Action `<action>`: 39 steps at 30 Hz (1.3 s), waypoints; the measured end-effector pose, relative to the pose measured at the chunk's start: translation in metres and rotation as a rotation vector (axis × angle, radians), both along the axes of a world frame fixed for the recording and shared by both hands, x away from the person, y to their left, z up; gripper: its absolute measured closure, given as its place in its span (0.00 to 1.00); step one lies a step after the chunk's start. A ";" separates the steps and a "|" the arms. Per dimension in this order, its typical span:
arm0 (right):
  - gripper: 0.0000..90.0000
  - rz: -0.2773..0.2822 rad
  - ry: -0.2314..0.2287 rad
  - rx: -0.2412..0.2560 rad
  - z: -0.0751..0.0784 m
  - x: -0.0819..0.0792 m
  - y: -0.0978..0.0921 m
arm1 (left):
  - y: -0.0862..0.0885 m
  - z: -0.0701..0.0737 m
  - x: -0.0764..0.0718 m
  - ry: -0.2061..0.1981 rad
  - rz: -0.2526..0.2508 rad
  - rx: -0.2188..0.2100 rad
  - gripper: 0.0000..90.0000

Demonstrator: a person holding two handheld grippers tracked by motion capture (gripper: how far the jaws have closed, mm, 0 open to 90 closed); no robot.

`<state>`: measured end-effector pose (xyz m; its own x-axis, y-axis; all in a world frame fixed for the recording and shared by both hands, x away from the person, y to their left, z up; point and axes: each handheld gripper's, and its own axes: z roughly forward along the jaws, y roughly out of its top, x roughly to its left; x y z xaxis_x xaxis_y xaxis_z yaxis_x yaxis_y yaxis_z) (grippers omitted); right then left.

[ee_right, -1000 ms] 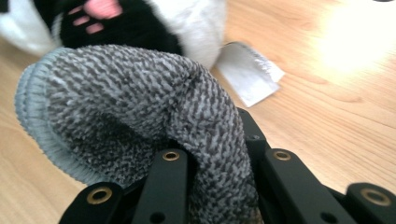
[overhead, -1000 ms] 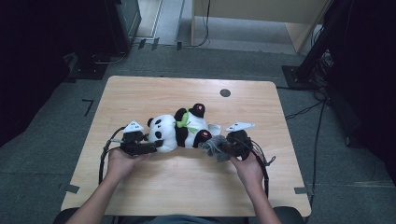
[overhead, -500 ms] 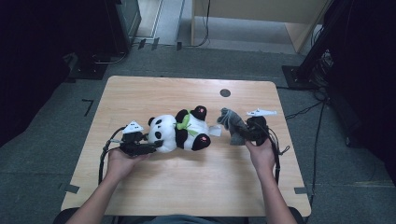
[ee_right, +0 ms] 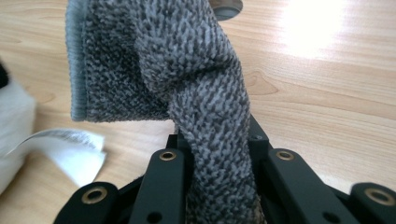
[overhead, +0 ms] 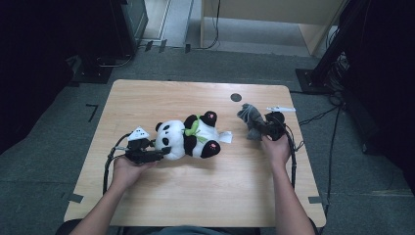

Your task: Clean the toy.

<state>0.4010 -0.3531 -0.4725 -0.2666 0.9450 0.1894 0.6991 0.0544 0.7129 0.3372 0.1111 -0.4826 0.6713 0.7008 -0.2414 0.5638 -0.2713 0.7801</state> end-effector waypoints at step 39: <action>0.42 -0.032 0.007 -0.011 -0.029 0.026 -0.008 | 0.002 -0.007 0.004 -0.040 0.005 -0.030 0.28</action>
<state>0.4266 -0.3610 -0.5012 -0.2349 0.9550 0.1810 0.7055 0.0394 0.7076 0.3413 0.1135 -0.4896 0.6771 0.6973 -0.2352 0.5330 -0.2443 0.8101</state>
